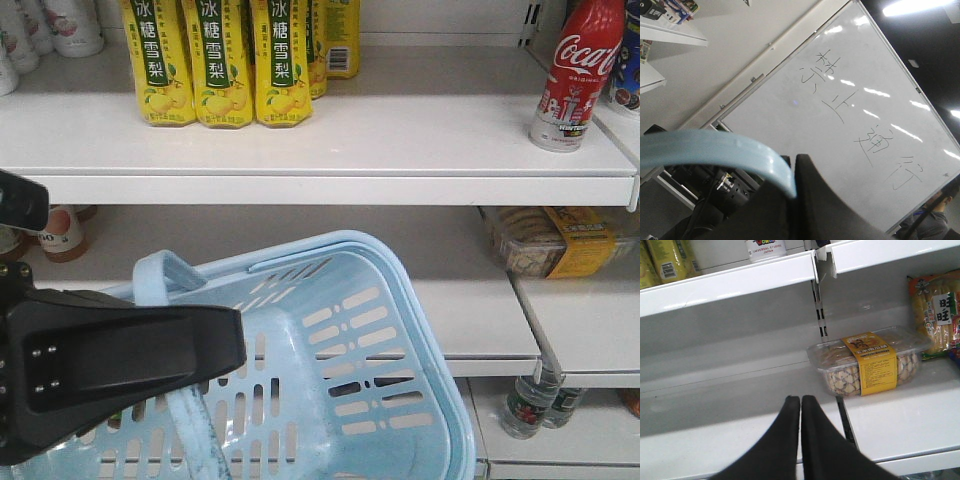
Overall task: Place coke in basket with both arms
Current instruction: 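Approach the shelf, positioning the right gripper near the Coca-Cola can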
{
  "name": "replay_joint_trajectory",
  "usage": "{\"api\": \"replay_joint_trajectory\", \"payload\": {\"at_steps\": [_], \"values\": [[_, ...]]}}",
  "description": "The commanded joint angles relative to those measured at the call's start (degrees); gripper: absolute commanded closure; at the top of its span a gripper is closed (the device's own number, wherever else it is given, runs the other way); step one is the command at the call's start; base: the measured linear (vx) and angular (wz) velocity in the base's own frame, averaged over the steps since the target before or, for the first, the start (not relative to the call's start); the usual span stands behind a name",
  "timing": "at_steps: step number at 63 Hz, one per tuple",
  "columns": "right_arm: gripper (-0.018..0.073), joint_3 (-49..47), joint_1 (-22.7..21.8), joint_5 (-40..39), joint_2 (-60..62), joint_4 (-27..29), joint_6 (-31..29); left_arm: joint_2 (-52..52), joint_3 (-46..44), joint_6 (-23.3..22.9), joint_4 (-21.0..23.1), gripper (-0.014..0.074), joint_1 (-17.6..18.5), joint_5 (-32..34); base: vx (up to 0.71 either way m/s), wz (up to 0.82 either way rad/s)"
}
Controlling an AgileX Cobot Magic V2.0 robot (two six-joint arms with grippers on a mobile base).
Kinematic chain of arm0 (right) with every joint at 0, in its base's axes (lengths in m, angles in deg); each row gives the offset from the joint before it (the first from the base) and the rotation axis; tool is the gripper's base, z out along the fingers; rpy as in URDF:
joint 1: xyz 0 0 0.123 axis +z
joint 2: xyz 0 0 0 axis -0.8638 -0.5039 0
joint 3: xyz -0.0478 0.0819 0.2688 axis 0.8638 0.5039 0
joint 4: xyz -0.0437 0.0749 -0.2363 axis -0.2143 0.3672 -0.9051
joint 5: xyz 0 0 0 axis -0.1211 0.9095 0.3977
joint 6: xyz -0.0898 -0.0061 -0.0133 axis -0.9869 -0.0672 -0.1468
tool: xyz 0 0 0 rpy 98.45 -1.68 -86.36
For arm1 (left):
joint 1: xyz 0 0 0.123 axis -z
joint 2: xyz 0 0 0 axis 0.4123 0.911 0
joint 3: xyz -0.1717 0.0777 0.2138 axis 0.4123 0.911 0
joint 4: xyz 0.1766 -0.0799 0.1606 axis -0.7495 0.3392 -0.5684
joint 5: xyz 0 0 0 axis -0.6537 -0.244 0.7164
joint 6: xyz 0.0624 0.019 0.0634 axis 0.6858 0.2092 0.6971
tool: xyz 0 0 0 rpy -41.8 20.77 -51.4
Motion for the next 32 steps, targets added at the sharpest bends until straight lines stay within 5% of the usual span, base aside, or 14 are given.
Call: {"api": "replay_joint_trajectory", "payload": {"at_steps": [1,32], "values": [[0.0564,0.44,-0.28,-4.02,0.74,-0.46,-0.39,-0.70,-1.65,0.24,5.29,0.0602,0.45,2.85,0.03,0.01],[0.0564,0.44,-0.28,-4.02,0.74,-0.46,-0.39,-0.70,-1.65,0.24,5.29,0.0602,0.45,2.85,0.03,-0.01]]}}
